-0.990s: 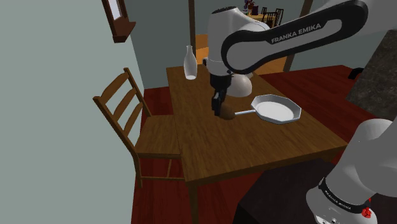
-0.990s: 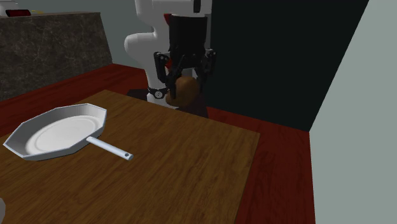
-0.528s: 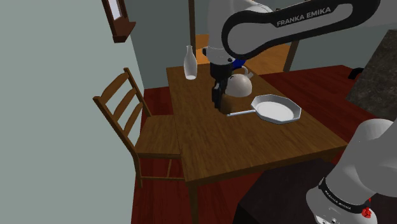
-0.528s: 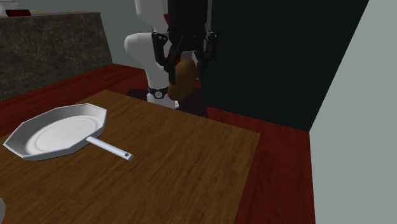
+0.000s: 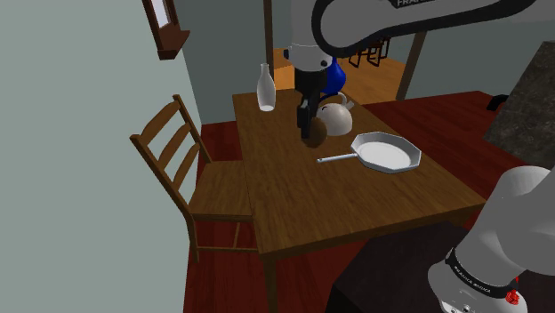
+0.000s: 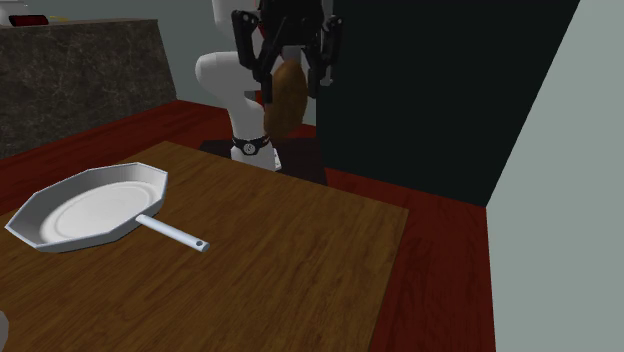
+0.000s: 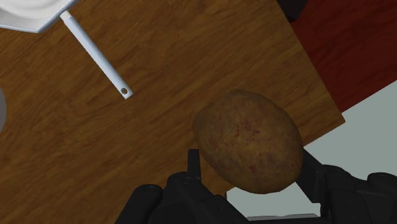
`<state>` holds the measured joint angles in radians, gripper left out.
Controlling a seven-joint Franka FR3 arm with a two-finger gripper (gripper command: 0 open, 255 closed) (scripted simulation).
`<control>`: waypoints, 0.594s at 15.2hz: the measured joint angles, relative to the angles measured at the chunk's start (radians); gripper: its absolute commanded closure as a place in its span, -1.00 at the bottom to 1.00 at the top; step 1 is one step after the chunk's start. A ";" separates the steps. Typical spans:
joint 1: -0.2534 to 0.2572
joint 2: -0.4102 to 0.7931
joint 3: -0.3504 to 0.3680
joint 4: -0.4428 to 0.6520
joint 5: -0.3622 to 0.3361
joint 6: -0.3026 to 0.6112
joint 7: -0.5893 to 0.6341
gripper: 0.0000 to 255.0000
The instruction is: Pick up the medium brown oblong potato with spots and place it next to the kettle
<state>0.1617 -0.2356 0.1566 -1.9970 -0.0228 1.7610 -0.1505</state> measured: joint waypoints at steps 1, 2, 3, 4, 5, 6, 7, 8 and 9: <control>-0.001 0.002 -0.001 0.015 0.000 -0.013 -0.002 1.00; -0.001 0.003 -0.001 0.027 0.000 -0.024 -0.001 1.00; 0.000 0.004 0.000 0.039 0.000 -0.036 -0.001 1.00; -0.005 0.011 -0.006 0.051 -0.003 -0.040 -0.011 1.00; -0.011 0.025 -0.014 0.072 -0.007 -0.046 -0.024 1.00; -0.020 0.045 -0.025 0.090 -0.011 -0.044 -0.042 1.00; -0.026 0.066 -0.033 0.114 -0.015 -0.047 -0.055 1.00; -0.034 0.087 -0.044 0.141 -0.019 -0.052 -0.073 1.00; -0.044 0.109 -0.055 0.160 -0.023 -0.048 -0.092 1.00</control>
<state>0.1181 -0.1262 0.1014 -1.8365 -0.0461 1.7131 -0.2430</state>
